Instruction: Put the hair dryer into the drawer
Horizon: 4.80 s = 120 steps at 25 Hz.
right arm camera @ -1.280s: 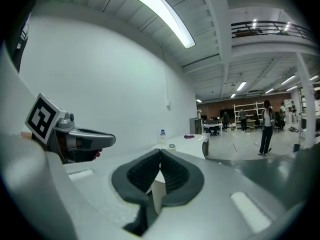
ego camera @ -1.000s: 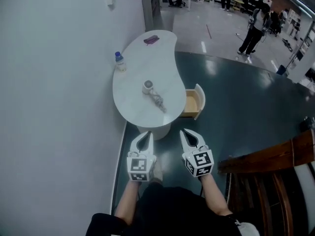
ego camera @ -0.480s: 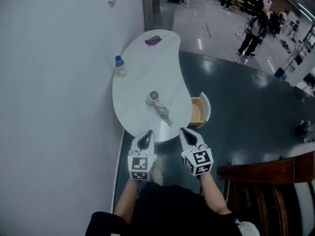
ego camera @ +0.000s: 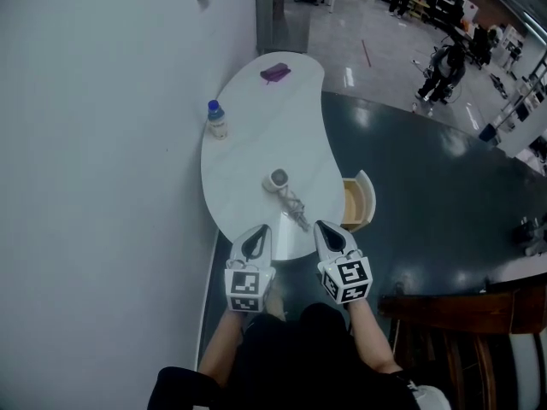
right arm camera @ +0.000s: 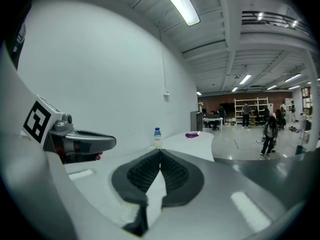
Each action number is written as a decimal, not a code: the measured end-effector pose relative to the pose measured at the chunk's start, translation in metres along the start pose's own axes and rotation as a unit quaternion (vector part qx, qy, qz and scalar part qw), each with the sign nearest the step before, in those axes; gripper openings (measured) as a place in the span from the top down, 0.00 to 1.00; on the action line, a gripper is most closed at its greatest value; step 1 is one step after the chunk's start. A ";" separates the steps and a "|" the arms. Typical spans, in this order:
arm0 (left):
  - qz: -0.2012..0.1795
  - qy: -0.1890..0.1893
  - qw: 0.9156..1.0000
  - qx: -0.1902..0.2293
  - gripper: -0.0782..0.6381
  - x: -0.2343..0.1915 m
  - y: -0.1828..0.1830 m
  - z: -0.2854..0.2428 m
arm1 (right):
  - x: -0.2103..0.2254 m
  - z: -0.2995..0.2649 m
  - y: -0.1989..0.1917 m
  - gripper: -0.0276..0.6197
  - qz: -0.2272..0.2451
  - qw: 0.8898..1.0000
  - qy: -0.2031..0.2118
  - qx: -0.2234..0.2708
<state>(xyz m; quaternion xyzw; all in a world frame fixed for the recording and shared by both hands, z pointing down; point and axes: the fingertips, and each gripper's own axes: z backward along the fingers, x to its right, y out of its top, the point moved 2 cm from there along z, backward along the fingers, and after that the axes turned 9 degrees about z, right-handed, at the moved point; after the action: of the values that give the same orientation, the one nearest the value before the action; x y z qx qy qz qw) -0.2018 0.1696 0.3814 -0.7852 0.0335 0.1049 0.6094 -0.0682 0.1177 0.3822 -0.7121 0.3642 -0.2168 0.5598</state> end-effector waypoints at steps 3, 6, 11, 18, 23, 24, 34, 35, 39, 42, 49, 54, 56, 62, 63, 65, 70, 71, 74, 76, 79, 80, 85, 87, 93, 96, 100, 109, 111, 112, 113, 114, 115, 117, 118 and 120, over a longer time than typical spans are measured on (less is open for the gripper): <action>0.005 0.008 1.000 -0.002 0.88 -0.011 -0.001 -0.005 | 0.001 -0.014 -0.001 0.95 0.002 1.000 0.006 -0.005; 0.013 0.019 1.000 -0.004 0.88 -0.023 -0.003 -0.014 | 0.005 -0.033 -0.004 0.95 0.005 1.000 0.012 -0.010; 0.028 0.050 0.998 -0.004 0.88 -0.039 -0.012 -0.033 | 0.012 -0.065 -0.017 0.95 0.013 0.999 0.044 -0.021; 0.049 0.093 0.994 -0.024 0.88 -0.041 -0.033 -0.058 | 0.031 -0.101 -0.043 0.95 0.018 0.994 0.099 -0.048; 0.063 0.120 0.990 -0.038 0.88 -0.041 -0.053 -0.073 | 0.042 -0.121 -0.071 0.95 0.019 0.989 0.130 -0.069; 0.065 0.124 0.989 -0.041 0.88 -0.042 -0.056 -0.076 | 0.044 -0.125 -0.076 0.95 0.019 0.988 0.136 -0.073; 0.091 0.164 0.980 -0.072 0.88 -0.056 -0.098 -0.093 | 0.048 -0.161 -0.126 0.94 -0.010 0.978 0.177 -0.107; 0.093 0.166 0.979 -0.074 0.88 -0.057 -0.101 -0.095 | 0.048 -0.164 -0.129 0.92 -0.011 0.978 0.179 -0.110; 0.098 0.168 0.977 -0.082 0.88 -0.059 -0.107 -0.102 | 0.046 -0.178 -0.141 0.87 -0.017 0.974 0.189 -0.123; 0.102 0.170 0.976 -0.087 0.88 -0.059 -0.111 -0.105 | 0.045 -0.187 -0.153 0.78 -0.020 0.971 0.195 -0.136; 0.117 0.175 0.972 -0.105 0.88 -0.064 -0.125 -0.111 | 0.038 -0.209 -0.176 0.53 -0.033 0.963 0.216 -0.158; 0.128 0.182 0.968 -0.116 0.88 -0.075 -0.135 -0.112 | 0.030 -0.224 -0.192 0.49 -0.028 0.958 0.220 -0.180; 0.132 0.183 0.967 -0.119 0.88 -0.077 -0.138 -0.115 | 0.028 -0.228 -0.197 0.49 -0.024 0.956 0.224 -0.187; 0.139 0.181 0.966 -0.125 0.88 -0.083 -0.145 -0.124 | 0.023 -0.240 -0.207 0.49 -0.019 0.952 0.230 -0.200; 0.140 0.181 0.965 -0.125 0.88 -0.084 -0.145 -0.125 | 0.023 -0.242 -0.209 0.49 -0.017 0.952 0.230 -0.203; 0.143 0.182 0.965 -0.125 0.88 -0.086 -0.146 -0.125 | 0.022 -0.245 -0.211 0.49 -0.013 0.950 0.231 -0.208; 0.147 0.188 0.963 -0.128 0.88 -0.091 -0.149 -0.122 | 0.021 -0.248 -0.215 0.50 -0.002 0.946 0.238 -0.219; 0.148 0.189 0.962 -0.129 0.88 -0.093 -0.150 -0.121 | 0.020 -0.249 -0.215 0.51 -0.001 0.945 0.240 -0.220; 0.153 0.191 0.961 -0.129 0.88 -0.096 -0.152 -0.121 | 0.018 -0.250 -0.217 0.53 -0.004 0.943 0.247 -0.224; 0.155 0.192 0.961 -0.129 0.88 -0.096 -0.153 -0.121 | 0.018 -0.251 -0.217 0.53 -0.010 0.941 0.253 -0.225; 0.156 0.192 0.960 -0.129 0.88 -0.095 -0.153 -0.121 | 0.019 -0.251 -0.216 0.55 -0.018 0.940 0.258 -0.222; 0.157 0.192 0.960 -0.129 0.88 -0.095 -0.153 -0.120 | 0.018 -0.251 -0.215 0.55 -0.022 0.940 0.259 -0.220; 0.154 0.193 0.961 -0.128 0.88 -0.092 -0.150 -0.118 | 0.020 -0.249 -0.203 0.55 -0.043 0.944 0.258 -0.201; 0.150 0.192 0.962 -0.127 0.88 -0.091 -0.147 -0.118 | 0.020 -0.249 -0.197 0.56 -0.052 0.944 0.261 -0.197; 0.135 0.185 0.966 -0.119 0.88 -0.080 -0.130 -0.122 | 0.030 -0.243 -0.192 0.56 -0.080 0.942 0.257 -0.199; 0.127 0.181 0.968 -0.119 0.88 -0.076 -0.125 -0.121 | 0.035 -0.236 -0.191 0.57 -0.095 0.943 0.249 -0.199; 0.117 0.175 0.971 -0.115 0.88 -0.067 -0.116 -0.122 | 0.047 -0.224 -0.184 0.57 -0.109 0.945 0.241 -0.191; 0.091 0.146 0.979 -0.108 0.88 -0.037 -0.094 -0.145 | 0.085 -0.198 -0.164 0.57 -0.116 0.955 0.212 -0.169; 0.083 0.133 0.982 -0.107 0.88 -0.029 -0.087 -0.155 | 0.098 -0.193 -0.159 0.57 -0.124 0.958 0.202 -0.163; 0.078 0.126 0.983 -0.107 0.88 -0.024 -0.085 -0.161 | 0.106 -0.190 -0.157 0.57 -0.126 0.959 0.197 -0.161; 0.074 0.120 0.984 -0.107 0.88 -0.019 -0.082 -0.167 | 0.114 -0.186 -0.156 0.57 -0.129 0.960 0.192 -0.158; 0.070 0.115 0.985 -0.108 0.88 -0.013 -0.080 -0.172 | 0.122 -0.183 -0.154 0.57 -0.133 0.961 0.187 -0.156; 0.067 0.111 0.986 -0.108 0.88 -0.007 -0.078 -0.178 | 0.130 -0.179 -0.153 0.57 -0.137 0.961 0.182 -0.154; 0.063 0.104 0.987 -0.108 0.88 0.004 -0.074 -0.189 | 0.147 -0.171 -0.153 0.57 -0.145 0.963 0.172 -0.151; 0.061 0.098 0.987 -0.108 0.88 0.010 -0.074 -0.194 | 0.156 -0.168 -0.153 0.57 -0.146 0.964 0.166 -0.149; 0.056 0.086 0.989 -0.109 0.88 0.023 -0.072 -0.206 | 0.174 -0.160 -0.153 0.57 -0.146 0.966 0.154 -0.147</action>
<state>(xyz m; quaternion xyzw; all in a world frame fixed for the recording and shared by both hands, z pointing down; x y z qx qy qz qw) -0.1412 -0.0085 0.4938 -0.8497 0.1184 0.0736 0.5085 -0.0293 -0.1007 0.5557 -0.7900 0.3662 -0.3471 0.3483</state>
